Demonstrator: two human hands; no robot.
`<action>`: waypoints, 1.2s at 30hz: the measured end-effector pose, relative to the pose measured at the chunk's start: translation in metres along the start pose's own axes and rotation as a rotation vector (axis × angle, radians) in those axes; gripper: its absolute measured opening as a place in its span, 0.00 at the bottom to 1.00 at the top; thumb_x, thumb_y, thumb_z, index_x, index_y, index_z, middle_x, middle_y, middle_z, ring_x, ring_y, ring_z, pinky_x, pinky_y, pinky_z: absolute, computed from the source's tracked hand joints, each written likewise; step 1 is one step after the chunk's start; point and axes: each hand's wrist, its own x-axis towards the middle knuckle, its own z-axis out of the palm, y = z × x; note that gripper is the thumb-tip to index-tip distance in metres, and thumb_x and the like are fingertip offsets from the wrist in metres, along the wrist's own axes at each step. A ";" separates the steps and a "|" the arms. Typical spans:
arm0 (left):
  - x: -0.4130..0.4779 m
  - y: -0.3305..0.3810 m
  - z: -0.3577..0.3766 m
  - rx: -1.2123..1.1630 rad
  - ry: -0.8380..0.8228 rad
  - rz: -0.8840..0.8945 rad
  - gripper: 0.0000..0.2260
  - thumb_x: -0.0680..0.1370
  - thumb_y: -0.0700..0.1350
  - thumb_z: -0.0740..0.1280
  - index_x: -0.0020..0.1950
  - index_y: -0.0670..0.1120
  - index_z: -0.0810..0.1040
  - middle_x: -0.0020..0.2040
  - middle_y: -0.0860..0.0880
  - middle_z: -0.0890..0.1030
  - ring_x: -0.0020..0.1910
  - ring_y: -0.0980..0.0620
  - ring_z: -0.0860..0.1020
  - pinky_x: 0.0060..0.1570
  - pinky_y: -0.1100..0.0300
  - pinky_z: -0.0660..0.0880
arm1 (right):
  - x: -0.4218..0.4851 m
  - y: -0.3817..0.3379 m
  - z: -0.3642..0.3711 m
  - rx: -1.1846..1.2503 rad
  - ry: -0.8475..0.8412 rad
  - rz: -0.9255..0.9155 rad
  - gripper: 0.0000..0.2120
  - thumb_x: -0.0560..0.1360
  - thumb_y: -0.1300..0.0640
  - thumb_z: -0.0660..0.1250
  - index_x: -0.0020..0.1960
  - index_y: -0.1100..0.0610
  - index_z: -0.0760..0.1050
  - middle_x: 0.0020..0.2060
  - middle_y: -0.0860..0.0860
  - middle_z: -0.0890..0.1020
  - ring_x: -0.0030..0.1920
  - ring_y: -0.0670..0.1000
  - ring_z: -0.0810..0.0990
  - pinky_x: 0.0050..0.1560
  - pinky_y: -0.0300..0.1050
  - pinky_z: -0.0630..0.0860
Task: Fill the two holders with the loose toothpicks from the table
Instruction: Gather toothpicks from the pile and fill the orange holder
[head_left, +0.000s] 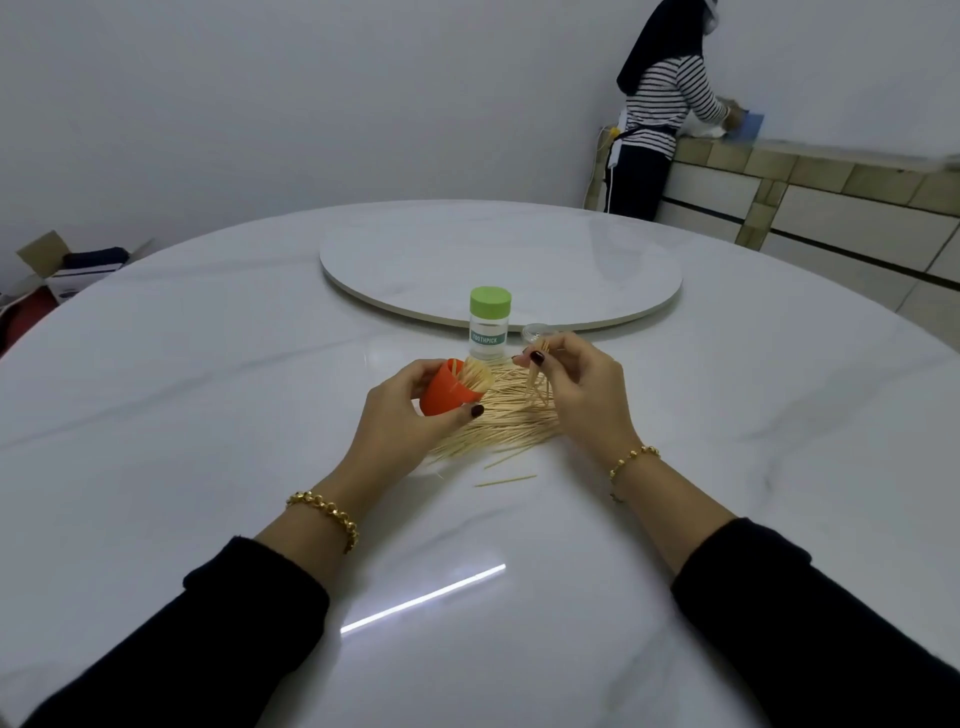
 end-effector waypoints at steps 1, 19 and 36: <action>-0.001 0.001 0.003 0.005 -0.009 0.004 0.25 0.68 0.48 0.77 0.63 0.50 0.75 0.57 0.53 0.79 0.57 0.56 0.76 0.49 0.71 0.72 | 0.001 0.000 -0.002 0.028 0.015 0.028 0.09 0.78 0.65 0.62 0.43 0.54 0.77 0.40 0.52 0.85 0.45 0.43 0.84 0.42 0.35 0.75; -0.006 0.015 0.035 -0.035 -0.062 0.045 0.23 0.69 0.46 0.77 0.62 0.53 0.74 0.57 0.54 0.78 0.57 0.57 0.75 0.45 0.77 0.72 | 0.017 -0.028 -0.013 0.416 0.178 0.211 0.06 0.80 0.60 0.61 0.49 0.57 0.76 0.42 0.50 0.86 0.50 0.48 0.84 0.61 0.49 0.76; -0.007 0.016 0.036 -0.040 -0.049 0.071 0.22 0.68 0.46 0.77 0.60 0.52 0.75 0.53 0.56 0.79 0.52 0.61 0.76 0.45 0.77 0.72 | 0.015 -0.027 0.011 0.735 0.184 0.337 0.04 0.79 0.61 0.62 0.48 0.58 0.76 0.45 0.56 0.85 0.53 0.54 0.82 0.57 0.45 0.78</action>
